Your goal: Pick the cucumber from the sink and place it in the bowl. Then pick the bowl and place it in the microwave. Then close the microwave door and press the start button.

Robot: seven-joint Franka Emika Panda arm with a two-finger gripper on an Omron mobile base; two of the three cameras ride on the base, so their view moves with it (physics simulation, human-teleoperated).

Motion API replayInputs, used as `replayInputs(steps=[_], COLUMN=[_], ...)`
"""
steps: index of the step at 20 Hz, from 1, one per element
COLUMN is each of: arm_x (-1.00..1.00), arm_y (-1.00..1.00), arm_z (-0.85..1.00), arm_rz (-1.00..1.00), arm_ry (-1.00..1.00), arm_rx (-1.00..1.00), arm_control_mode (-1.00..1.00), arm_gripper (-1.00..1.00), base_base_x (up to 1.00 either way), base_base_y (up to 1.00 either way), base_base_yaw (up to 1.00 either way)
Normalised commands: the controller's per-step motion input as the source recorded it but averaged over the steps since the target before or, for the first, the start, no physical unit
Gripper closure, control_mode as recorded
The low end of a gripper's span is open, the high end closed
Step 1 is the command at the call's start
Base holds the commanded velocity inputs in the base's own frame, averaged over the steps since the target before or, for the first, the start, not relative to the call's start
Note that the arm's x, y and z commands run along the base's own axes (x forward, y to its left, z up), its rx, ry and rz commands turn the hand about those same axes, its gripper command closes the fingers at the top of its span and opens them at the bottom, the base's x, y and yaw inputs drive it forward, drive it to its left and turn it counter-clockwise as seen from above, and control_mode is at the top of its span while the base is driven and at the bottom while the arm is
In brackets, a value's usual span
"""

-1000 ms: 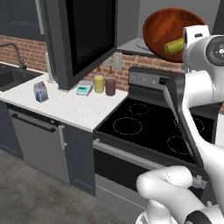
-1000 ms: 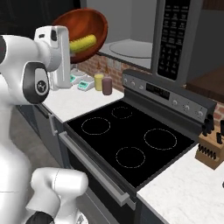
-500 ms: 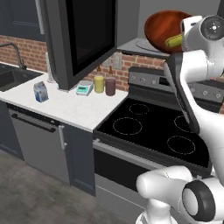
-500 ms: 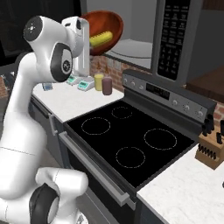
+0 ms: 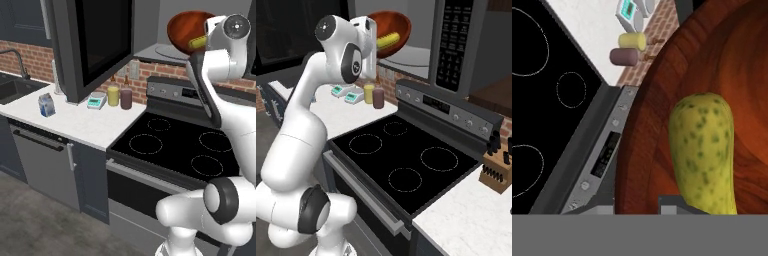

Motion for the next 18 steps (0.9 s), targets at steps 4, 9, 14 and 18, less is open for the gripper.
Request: replayInputs(steps=[4,9,14,18], arm_x=[0.67,0.77,0.72,0.52], arm_y=[-0.22,-0.12,-0.18,-0.25], arm_z=[-0.11,-0.11,-0.18,-0.18], arm_rz=[0.0,0.0,0.0,0.0], arm_ry=[0.0,0.0,0.01,0.02], arm_rx=[0.0,0.0,0.0,0.0], arm_control_mode=[-1.0,-1.0,-1.0,-1.0], arm_gripper=[1.0,1.0,1.0,1.0], base_base_x=[0.0,0.0,0.0,0.0], base_base_y=[0.0,0.0,0.0,0.0], base_base_yaw=[0.0,0.0,0.0,0.0])
